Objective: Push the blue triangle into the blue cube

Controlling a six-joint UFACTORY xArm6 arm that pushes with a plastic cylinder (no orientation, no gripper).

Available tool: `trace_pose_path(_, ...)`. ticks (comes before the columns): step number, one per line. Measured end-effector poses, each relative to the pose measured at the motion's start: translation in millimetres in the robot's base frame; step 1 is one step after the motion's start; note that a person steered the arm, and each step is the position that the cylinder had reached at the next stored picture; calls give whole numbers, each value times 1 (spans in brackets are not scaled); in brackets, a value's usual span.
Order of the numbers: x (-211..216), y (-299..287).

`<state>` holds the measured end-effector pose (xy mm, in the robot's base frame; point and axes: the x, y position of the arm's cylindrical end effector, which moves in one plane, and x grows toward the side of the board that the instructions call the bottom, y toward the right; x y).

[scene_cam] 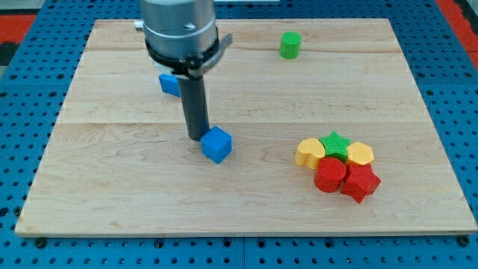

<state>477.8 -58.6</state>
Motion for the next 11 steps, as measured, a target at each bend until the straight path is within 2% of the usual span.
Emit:
trace_pose_path(1, -7, -51)
trace_pose_path(2, 13, -10)
trace_pose_path(3, 14, 81)
trace_pose_path(4, 7, 76)
trace_pose_path(6, -40, -108)
trace_pose_path(7, -105, -119)
trace_pose_path(8, -139, -90)
trace_pose_path(9, -111, -35)
trace_pose_path(11, -29, 89)
